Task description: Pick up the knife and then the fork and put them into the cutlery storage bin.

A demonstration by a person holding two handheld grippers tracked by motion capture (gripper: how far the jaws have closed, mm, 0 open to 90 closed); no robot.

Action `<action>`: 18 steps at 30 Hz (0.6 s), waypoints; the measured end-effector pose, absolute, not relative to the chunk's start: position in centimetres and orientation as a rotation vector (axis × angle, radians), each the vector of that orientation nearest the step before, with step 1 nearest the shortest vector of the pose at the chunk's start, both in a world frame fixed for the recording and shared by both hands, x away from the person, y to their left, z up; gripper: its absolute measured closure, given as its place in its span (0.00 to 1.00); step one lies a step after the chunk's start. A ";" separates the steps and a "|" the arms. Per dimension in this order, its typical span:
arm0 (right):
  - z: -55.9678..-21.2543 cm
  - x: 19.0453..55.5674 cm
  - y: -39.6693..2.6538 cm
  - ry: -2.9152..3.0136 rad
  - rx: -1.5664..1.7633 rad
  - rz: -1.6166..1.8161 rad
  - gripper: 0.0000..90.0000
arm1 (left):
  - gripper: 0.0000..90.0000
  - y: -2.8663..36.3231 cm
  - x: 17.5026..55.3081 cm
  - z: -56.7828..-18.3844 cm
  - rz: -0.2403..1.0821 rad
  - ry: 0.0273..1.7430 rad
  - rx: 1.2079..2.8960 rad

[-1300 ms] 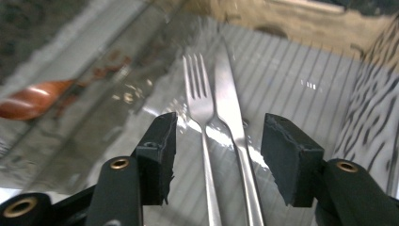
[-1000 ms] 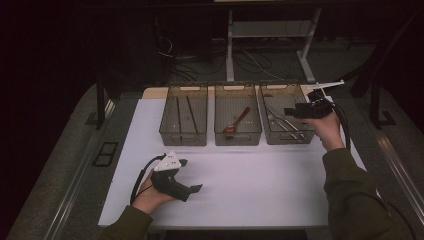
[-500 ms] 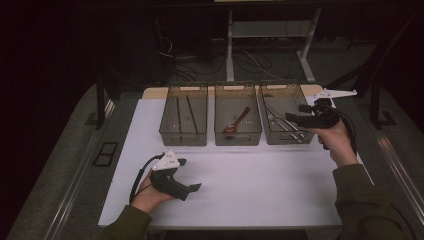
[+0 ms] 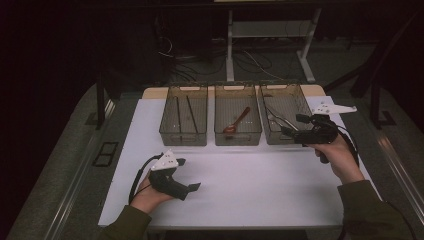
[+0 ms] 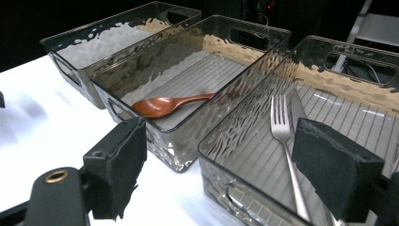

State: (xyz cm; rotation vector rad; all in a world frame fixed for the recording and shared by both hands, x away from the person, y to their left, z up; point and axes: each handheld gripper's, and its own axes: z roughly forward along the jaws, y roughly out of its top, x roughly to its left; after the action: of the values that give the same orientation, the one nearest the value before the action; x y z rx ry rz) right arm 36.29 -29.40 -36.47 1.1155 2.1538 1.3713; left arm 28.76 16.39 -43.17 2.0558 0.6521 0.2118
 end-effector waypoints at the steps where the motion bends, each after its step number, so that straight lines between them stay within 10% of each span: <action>1: -36.5 36.1 -29.4 2.156 1.111 1.374 0.20 | 0.00 16.4 28.8 -43.2 0.212 0.652 2.056; 18: -38.7 32.7 -29.1 2.199 1.088 1.383 0.19 | 0.00 16.4 28.6 -43.0 0.215 0.647 2.050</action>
State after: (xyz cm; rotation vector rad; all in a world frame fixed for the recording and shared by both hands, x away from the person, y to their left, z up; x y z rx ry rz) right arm 32.74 -29.06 -38.72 1.0880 2.1992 1.3833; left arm 28.61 16.37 -43.04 2.0505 0.6466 0.2154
